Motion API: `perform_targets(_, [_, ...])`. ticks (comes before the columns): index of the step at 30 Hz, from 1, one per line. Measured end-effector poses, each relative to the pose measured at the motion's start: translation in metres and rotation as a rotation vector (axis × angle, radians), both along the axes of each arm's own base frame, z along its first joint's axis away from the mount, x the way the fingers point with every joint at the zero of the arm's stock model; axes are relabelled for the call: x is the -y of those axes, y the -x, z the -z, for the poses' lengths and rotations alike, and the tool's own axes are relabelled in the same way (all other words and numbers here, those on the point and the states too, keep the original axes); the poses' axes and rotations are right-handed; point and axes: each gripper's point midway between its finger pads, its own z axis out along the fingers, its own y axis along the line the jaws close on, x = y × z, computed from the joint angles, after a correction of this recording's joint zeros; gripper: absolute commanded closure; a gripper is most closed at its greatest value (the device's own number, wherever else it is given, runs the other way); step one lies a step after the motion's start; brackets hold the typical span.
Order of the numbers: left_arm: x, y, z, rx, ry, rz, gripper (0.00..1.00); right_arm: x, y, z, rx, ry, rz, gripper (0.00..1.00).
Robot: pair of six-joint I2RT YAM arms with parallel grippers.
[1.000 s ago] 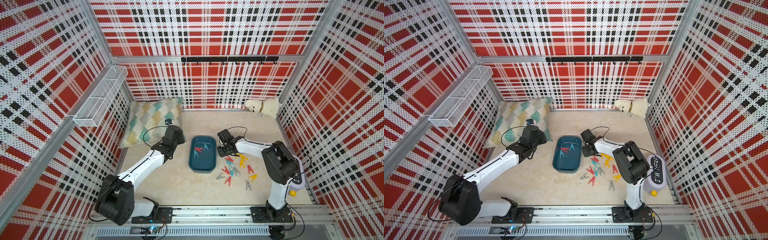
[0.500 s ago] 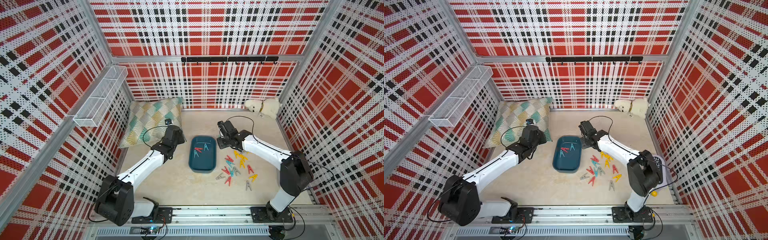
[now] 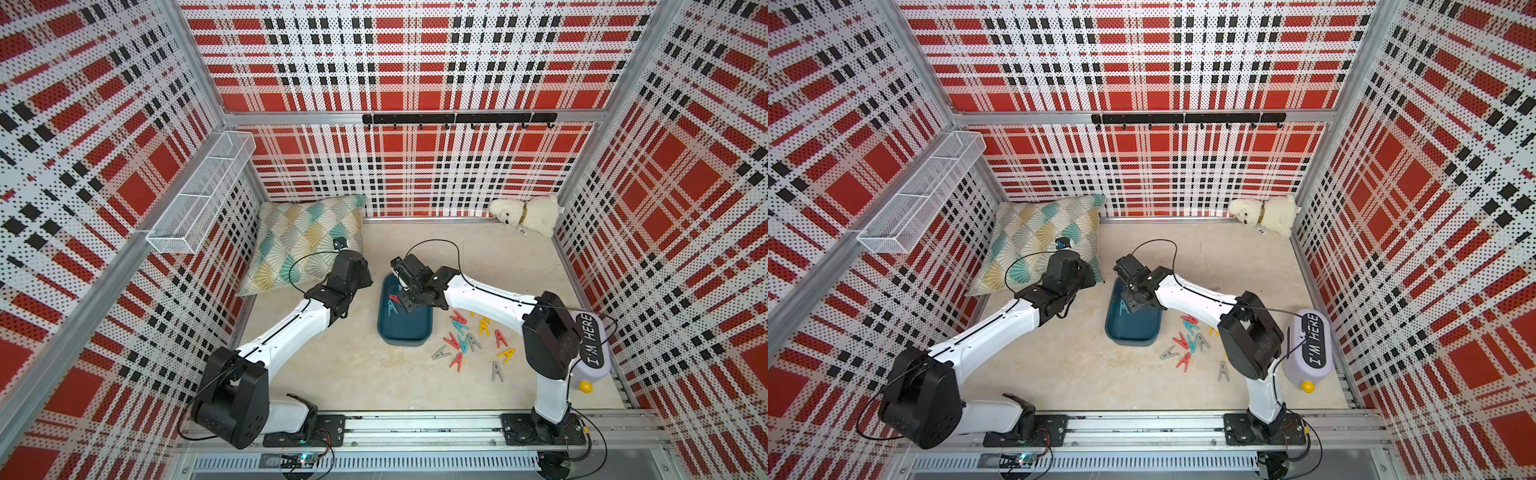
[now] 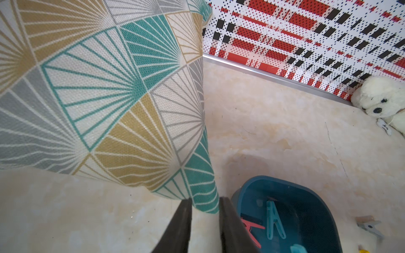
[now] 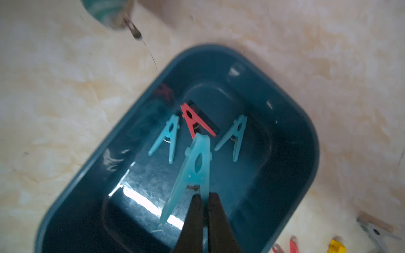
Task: Put the clothespins into the storage box
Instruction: Place the clothespin in the storage box.
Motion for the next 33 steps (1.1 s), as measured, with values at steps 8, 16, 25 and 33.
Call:
perform_targets(8, [-0.001,-0.002,-0.005,0.009,-0.002,-0.008,0.72,0.003,0.009,0.022,-0.071,0.046,-0.015,0.91])
perform_targets(16, [-0.004,-0.003,-0.005,0.01,-0.003,-0.017,0.72,0.0,0.01,0.038,-0.116,0.088,-0.032,0.91])
perform_targets(25, [-0.011,-0.005,-0.006,0.011,-0.003,-0.034,0.72,-0.006,0.009,0.042,-0.138,0.09,-0.042,0.91])
perform_targets(33, [-0.016,-0.005,-0.009,0.017,-0.001,-0.045,0.72,-0.009,0.014,0.054,-0.172,0.093,-0.055,0.91])
